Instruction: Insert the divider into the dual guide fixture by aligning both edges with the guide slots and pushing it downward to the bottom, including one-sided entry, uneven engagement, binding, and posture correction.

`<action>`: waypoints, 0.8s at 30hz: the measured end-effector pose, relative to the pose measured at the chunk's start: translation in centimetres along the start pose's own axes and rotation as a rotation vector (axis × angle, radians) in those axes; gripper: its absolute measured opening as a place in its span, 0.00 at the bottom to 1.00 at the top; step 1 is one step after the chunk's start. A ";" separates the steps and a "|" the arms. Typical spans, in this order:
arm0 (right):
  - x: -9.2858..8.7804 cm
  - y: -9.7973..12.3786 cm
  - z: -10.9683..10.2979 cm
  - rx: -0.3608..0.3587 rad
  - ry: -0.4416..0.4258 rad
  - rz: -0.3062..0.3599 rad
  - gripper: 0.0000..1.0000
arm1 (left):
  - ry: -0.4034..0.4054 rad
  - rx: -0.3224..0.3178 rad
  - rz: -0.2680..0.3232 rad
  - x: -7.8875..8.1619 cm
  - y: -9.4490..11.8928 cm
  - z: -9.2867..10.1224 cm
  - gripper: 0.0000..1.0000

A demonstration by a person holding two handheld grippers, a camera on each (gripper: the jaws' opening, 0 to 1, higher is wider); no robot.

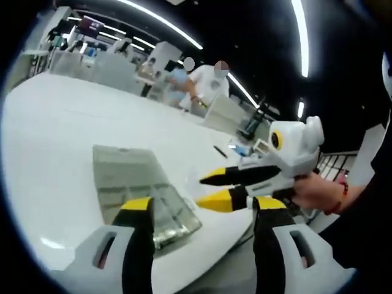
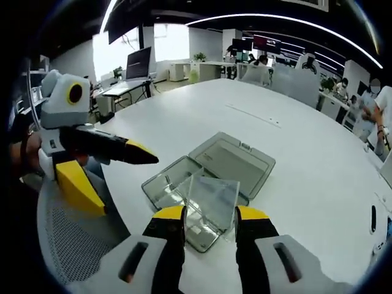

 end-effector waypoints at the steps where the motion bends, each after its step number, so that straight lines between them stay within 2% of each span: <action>1: 0.0 0.0 0.0 0.000 0.001 -0.001 0.27 | 0.001 0.002 0.001 0.1 0.0 -0.1 0.62; 14: 0.2 0.0 -0.3 0.007 -0.003 0.007 0.27 | 0.016 0.020 -0.009 -0.2 -0.2 -0.6 0.59; 24: 1.0 0.1 -0.5 0.009 0.001 0.025 0.27 | 0.046 0.033 0.017 0.2 -0.2 -1.2 0.57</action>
Point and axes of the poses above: the point that each gripper's makers call its tool centre point, and the gripper's own axes: y roughly backward along the fingers, z roughly to its right, x roughly out of its top, the point moved 1 cm from there along y, roughly backward along the fingers, and after that the axes turned 5 degrees about y, right-handed, at the moved point
